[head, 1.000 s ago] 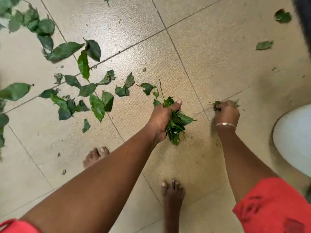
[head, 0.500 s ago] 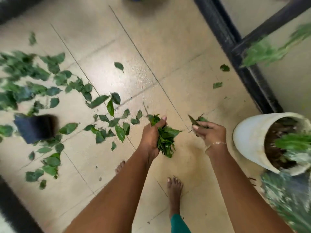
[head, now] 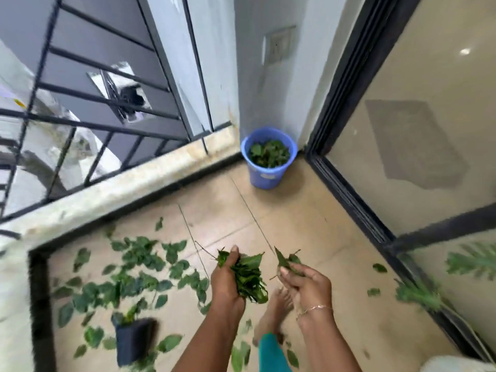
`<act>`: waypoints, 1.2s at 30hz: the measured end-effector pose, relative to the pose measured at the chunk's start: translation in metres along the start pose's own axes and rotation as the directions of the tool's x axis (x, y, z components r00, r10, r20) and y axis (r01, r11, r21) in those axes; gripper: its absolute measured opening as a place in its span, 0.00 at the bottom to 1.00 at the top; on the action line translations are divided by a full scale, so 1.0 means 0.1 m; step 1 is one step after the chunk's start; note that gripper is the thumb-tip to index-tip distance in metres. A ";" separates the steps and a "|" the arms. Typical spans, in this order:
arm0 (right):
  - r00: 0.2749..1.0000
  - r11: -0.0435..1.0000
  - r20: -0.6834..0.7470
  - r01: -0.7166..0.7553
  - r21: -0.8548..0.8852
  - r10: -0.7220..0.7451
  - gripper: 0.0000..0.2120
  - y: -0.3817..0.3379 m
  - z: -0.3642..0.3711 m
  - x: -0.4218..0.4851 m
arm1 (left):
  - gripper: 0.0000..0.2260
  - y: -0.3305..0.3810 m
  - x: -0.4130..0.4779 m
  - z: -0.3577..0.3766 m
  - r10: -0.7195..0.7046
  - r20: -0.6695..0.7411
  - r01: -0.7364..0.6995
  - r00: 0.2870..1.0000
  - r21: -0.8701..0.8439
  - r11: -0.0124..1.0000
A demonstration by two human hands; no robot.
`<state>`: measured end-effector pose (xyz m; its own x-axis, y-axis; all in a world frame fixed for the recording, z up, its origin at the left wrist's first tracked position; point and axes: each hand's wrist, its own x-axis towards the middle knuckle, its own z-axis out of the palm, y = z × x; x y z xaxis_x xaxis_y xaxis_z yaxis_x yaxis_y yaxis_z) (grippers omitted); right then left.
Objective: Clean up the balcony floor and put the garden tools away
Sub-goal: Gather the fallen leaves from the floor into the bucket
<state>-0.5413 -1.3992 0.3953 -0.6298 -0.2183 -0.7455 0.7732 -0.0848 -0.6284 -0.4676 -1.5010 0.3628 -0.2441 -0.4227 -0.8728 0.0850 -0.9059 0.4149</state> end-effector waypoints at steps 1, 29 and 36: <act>1.000 1.000 0.003 -0.003 0.025 0.003 0.11 -0.07 0.09 0.12 | 0.08 0.08 0.10 0.14 0.011 -0.014 -0.011 1.000 -0.012 1.000; 0.993 0.972 -0.113 0.018 -0.232 -0.045 0.17 -1.36 2.22 3.77 | 0.09 1.40 3.17 3.01 -0.009 0.075 0.014 0.997 -0.064 0.998; 0.978 0.947 -0.203 -0.020 -0.320 -0.048 0.17 -1.26 2.43 4.68 | 0.23 1.54 3.94 3.26 -0.118 0.069 0.098 0.991 0.241 0.966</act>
<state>-0.9150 -1.7269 0.1796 -0.6683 -0.0118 -0.7438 0.7211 0.2354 -0.6516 -0.8659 -1.7986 0.1664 -0.3188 -0.3097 -0.8958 -0.1744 -0.9098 0.3766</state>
